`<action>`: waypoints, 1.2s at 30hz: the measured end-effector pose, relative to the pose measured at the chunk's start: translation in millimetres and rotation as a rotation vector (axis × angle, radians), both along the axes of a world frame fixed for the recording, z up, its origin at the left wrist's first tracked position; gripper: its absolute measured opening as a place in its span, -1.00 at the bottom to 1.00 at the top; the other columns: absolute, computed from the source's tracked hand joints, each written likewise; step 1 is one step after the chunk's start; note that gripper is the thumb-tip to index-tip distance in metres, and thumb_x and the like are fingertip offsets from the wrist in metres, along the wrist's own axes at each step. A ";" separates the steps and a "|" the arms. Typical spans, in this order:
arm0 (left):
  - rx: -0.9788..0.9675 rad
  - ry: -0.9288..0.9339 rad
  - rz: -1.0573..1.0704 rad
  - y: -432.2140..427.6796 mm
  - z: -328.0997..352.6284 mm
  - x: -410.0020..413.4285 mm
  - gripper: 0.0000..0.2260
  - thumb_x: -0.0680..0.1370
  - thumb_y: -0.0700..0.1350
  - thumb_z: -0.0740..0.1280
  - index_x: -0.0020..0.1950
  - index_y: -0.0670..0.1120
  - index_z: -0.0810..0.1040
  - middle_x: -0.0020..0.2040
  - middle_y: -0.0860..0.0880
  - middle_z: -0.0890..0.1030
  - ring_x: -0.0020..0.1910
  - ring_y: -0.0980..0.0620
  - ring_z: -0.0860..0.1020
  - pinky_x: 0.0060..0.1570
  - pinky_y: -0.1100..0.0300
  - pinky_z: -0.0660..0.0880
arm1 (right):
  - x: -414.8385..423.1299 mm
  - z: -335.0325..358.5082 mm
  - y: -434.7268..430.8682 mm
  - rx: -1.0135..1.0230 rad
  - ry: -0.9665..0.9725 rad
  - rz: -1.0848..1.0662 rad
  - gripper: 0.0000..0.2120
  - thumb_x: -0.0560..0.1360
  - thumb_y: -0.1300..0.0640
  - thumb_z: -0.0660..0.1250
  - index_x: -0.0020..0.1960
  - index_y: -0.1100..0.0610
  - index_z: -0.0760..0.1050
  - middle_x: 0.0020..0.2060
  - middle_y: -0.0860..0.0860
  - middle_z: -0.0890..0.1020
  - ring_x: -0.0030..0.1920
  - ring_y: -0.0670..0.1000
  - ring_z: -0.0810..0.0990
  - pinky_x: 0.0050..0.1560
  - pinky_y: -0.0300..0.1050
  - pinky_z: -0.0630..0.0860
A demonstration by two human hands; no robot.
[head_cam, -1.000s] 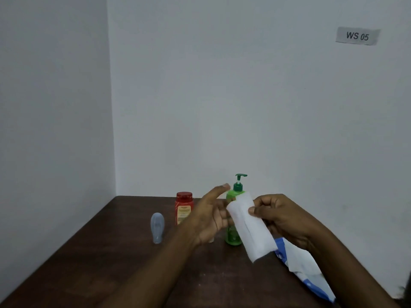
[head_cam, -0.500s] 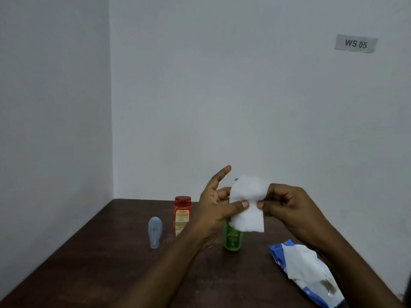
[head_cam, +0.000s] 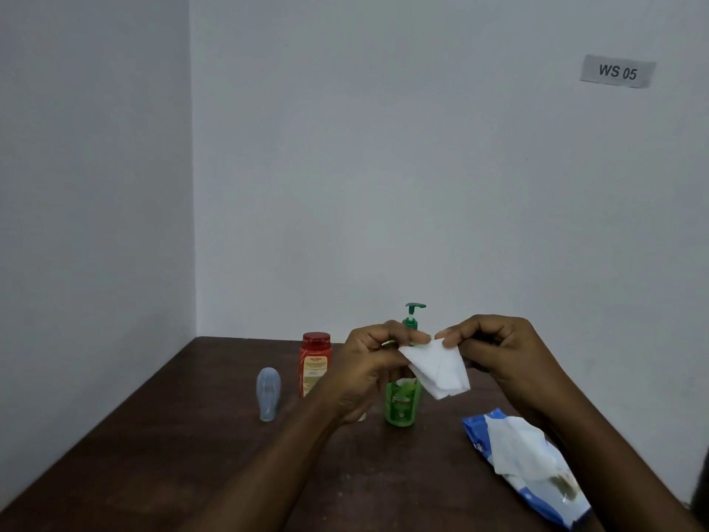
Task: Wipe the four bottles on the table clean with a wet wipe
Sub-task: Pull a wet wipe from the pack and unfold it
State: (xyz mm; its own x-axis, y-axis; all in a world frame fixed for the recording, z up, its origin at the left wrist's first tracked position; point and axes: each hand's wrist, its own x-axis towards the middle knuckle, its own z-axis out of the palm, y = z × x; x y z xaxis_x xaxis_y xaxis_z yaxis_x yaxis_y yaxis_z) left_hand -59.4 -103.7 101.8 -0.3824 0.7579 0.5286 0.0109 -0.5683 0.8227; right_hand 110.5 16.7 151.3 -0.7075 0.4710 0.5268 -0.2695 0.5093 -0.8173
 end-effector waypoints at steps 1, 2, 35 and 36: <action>-0.019 0.081 0.022 -0.6 -1.3 -2.1 -0.78 0.52 -0.46 0.34 0.07 -0.28 0.71 -0.02 -0.04 0.63 0.12 -0.24 0.57 0.09 -0.17 0.52 | 0.1 -0.5 1.0 0.008 -0.010 -0.006 -0.72 0.52 0.53 0.26 -0.14 0.30 0.68 -0.09 0.11 0.76 -0.04 0.09 0.74 -0.15 -0.21 0.62; -0.042 0.163 0.049 -1.5 -2.0 -3.8 -0.78 0.52 -0.45 0.36 0.09 -0.28 0.71 -0.01 -0.05 0.62 0.12 -0.29 0.58 0.14 -0.21 0.53 | -0.1 -1.1 1.9 0.025 -0.021 -0.014 -0.72 0.52 0.53 0.27 -0.15 0.29 0.69 -0.09 0.11 0.76 -0.04 0.09 0.74 -0.14 -0.19 0.63; -0.581 0.281 0.086 1.2 -62.1 -0.8 -0.82 0.38 -0.07 0.66 -0.14 0.06 0.70 -0.11 -0.01 0.72 -0.09 0.03 0.65 -0.01 0.01 0.60 | -11.1 -123.3 -24.0 -1.039 -0.049 0.229 -0.75 0.57 0.40 0.25 0.21 0.47 0.54 0.08 0.44 0.65 -0.04 0.36 0.72 -0.14 0.15 0.71; -0.595 0.303 0.082 0.5 -61.6 -2.2 -0.82 0.38 -0.07 0.65 -0.11 0.05 0.69 -0.10 -0.01 0.72 -0.09 0.04 0.65 -0.02 0.03 0.61 | -12.8 -125.8 -22.4 -1.036 -0.055 0.188 -0.77 0.57 0.41 0.26 0.19 0.47 0.54 0.05 0.43 0.66 -0.09 0.33 0.74 -0.18 0.14 0.72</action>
State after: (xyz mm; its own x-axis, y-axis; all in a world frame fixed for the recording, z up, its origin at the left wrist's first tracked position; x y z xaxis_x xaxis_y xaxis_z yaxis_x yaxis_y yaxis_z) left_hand -61.6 -103.3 40.1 -0.3515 0.9281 0.1227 0.3142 -0.0066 0.9493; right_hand 97.7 -5.7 25.5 -0.8264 0.5531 -0.1055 -0.2212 -0.4912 -0.8425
